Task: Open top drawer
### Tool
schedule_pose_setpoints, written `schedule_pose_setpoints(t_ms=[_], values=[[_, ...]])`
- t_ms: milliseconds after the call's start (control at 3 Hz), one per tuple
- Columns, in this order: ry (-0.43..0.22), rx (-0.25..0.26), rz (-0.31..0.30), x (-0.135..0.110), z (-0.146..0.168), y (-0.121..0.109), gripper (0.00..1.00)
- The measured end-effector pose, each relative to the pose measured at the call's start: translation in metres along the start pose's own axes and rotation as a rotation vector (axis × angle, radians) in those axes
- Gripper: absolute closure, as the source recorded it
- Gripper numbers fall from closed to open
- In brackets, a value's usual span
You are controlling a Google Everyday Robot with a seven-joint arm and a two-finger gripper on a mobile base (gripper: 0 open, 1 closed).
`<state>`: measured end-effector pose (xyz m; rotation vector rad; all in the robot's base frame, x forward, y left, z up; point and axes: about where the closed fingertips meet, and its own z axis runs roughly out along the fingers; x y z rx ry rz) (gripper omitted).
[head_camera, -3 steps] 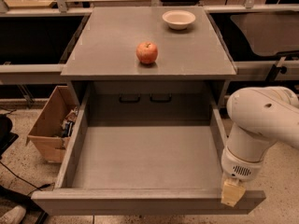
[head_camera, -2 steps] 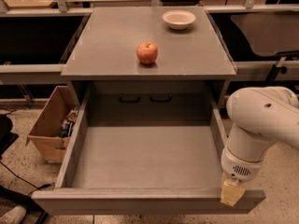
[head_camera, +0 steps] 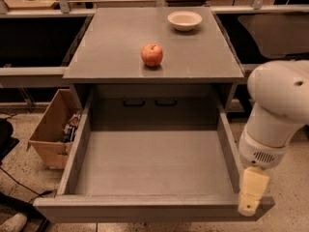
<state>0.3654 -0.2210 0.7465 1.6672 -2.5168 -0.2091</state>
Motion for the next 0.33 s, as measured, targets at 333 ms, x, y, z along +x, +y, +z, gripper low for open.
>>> schedule_pose_setpoints(t_ms=[333], values=[[-0.027, 0.087, -0.007, 0.0123, -0.0793, -0.0093, 0.0]])
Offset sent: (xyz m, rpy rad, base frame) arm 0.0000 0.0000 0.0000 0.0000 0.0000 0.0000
